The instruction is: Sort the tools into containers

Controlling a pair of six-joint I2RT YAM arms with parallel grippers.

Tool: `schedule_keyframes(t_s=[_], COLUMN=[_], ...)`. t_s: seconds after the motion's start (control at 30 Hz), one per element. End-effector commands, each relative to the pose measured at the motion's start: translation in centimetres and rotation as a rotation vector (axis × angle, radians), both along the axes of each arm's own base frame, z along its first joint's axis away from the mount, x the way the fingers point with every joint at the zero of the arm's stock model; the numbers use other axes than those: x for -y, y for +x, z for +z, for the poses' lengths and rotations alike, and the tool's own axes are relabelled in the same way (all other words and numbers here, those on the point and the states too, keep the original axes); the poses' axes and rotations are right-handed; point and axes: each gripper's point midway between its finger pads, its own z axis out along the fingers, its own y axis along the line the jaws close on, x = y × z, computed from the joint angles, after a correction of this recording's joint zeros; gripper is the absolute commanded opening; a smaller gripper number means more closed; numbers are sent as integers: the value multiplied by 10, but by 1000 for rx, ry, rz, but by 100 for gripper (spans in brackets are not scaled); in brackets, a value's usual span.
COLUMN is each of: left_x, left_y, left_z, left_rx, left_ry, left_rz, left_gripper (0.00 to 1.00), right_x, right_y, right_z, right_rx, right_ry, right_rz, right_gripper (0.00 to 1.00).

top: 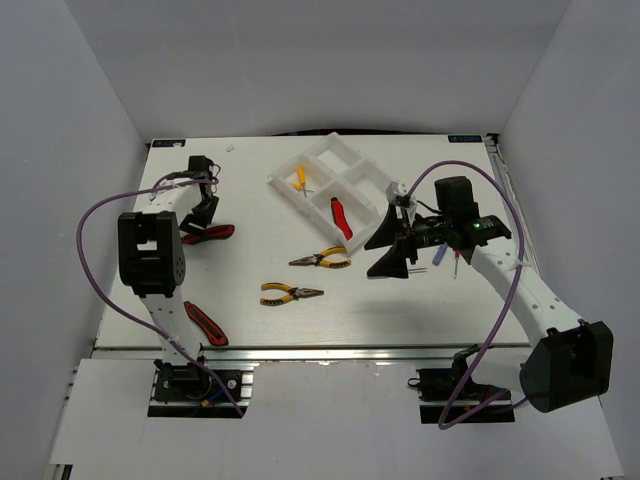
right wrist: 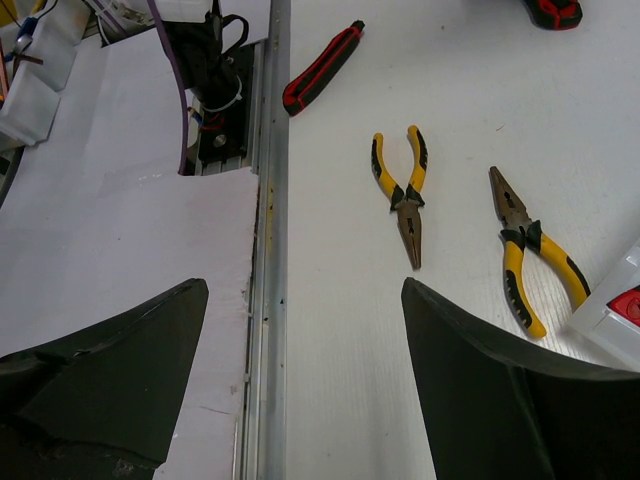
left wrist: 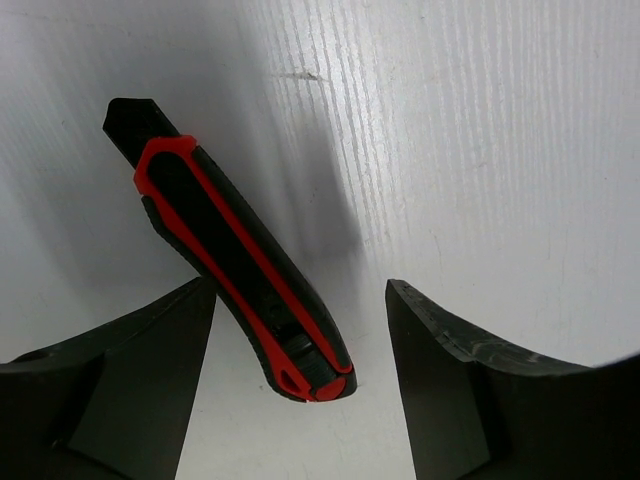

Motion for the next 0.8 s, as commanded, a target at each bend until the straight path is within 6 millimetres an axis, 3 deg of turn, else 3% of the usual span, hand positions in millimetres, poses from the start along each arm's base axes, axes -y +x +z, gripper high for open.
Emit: schedule_keyframes(t_s=[0.0,0.4,0.77], left_x=[-2,0,2], left_y=[0,-9,-8], left_z=[31,25,3], left_rx=[54,32,-5], left_ry=[6,-7,-16], left_rz=[-5,-9,-8], left_gripper=[81,82,80], right_x=[-2,-2,-2], right_y=[1,2,2], right_z=[17,15,15], right_rx=[36,24,24], right_ry=[34,31,30], right_rz=[23,22,19], right_gripper=[86,86,86])
